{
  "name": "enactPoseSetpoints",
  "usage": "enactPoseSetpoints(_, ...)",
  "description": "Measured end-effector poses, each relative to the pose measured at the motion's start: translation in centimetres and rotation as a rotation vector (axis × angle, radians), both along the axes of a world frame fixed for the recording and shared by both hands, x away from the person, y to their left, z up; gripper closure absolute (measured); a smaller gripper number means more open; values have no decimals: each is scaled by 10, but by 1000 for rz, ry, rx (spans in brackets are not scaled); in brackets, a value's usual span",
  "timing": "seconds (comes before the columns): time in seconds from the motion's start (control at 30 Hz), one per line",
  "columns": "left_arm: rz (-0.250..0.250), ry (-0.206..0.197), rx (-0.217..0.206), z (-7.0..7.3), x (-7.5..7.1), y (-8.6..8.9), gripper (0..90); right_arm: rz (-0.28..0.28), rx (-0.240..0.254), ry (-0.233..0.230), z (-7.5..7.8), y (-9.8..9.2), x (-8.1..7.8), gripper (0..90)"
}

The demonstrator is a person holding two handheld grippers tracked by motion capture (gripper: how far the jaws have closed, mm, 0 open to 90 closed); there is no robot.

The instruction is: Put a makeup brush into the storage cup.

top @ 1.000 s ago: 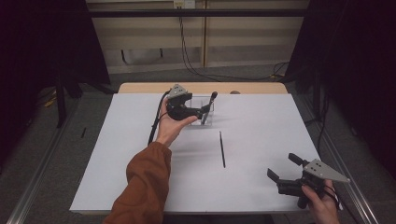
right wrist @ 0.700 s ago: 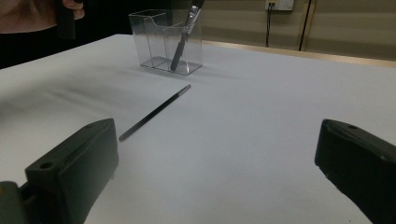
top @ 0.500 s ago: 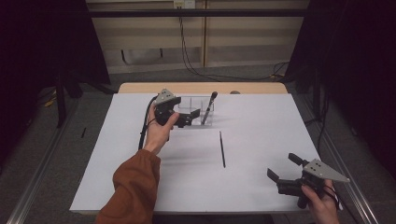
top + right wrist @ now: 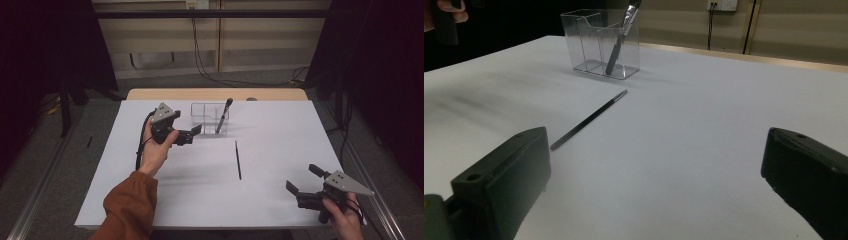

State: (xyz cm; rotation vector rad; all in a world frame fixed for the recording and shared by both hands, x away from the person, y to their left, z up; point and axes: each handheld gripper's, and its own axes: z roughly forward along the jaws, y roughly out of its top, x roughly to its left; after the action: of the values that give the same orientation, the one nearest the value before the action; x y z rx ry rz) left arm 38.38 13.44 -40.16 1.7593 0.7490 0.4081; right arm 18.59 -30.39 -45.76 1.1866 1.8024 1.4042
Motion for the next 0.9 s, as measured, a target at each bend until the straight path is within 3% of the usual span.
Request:
enactPoseSetpoints(0.23, 26, -31, 12, 0, -18, 15, 27, -4, 2, 1, 0, 0, 0, 0)
enactPoseSetpoints(0.43, 61, -12, 8, -2, -32, 27, 35, -4, -2, 1, 0, 0, 0, 0)
enactPoseSetpoints(0.5, 60, -33, 26, -2, -38, 29, 35, -6, -1, -1, 0, 0, 0, 0)
enactPoseSetpoints(0.63, 37, -43, 24, -6, -48, 37, 34, -5, 1, -4, 0, -1, 0, 0)
enactPoseSetpoints(0.67, 51, -47, 35, -7, -50, 40, 30, -7, 1, -2, 0, -1, 0, 0)
enactPoseSetpoints(0.9, 50, -50, 22, -12, -67, 51, 28, -10, 3, -1, 0, 0, 0, 0)
